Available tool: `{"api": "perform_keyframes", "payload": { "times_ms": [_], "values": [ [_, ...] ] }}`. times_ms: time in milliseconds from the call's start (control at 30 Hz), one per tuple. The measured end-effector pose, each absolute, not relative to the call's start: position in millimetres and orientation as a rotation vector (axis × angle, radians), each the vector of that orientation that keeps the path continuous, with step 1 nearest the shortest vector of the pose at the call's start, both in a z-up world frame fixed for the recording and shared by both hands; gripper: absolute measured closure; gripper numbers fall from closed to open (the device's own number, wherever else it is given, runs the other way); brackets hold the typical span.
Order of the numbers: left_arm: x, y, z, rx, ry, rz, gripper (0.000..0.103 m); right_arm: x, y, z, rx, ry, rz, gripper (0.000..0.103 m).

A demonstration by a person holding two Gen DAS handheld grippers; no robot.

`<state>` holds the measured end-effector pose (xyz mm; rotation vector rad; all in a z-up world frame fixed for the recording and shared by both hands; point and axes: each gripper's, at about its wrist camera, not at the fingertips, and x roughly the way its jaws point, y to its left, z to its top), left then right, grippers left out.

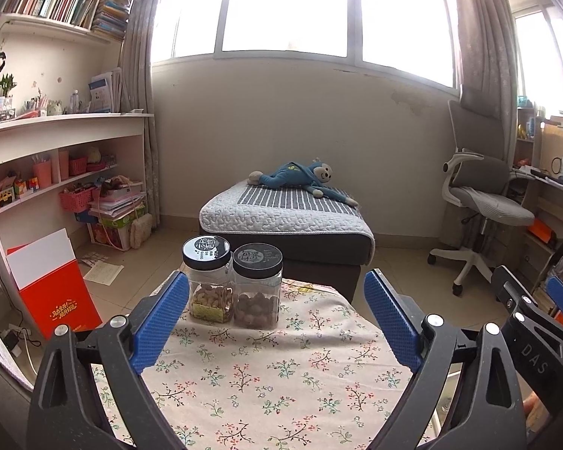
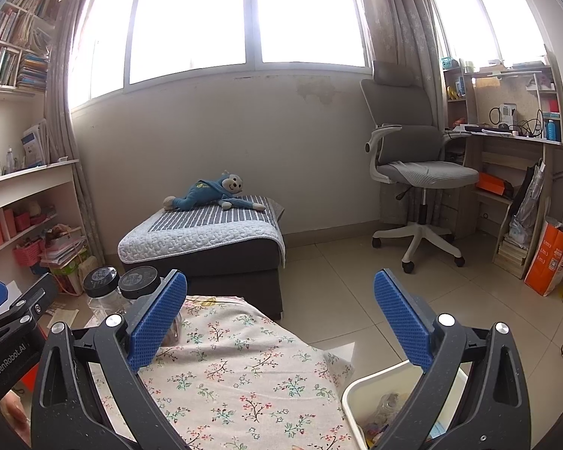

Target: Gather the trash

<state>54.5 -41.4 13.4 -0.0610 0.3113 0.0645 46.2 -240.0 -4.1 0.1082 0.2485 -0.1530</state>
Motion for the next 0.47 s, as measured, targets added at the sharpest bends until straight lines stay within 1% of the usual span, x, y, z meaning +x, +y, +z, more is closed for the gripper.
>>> {"api": "perform_keyframes", "payload": {
  "times_ms": [233,300,333,467],
  "values": [
    [54.9,-41.2,13.2,-0.069,0.317,0.055,0.011,46.4,-240.7,-4.1,0.108,0.248,-0.154,0.007],
    [54.5,-40.0,13.6,-0.079,0.316,0.068,0.009,45.9,-241.3,-4.2,0.109,0.248,-0.153,0.007],
    [54.7,-40.1,13.9,-0.078,0.316,0.069,0.007,46.4,-240.6,-3.9,0.109,0.248,-0.153,0.007],
    [53.6,-40.4,14.4,-0.082,0.31,0.08,0.007,46.1,-241.5,-5.1,0.107,0.245,-0.155,0.007]
  ]
}}
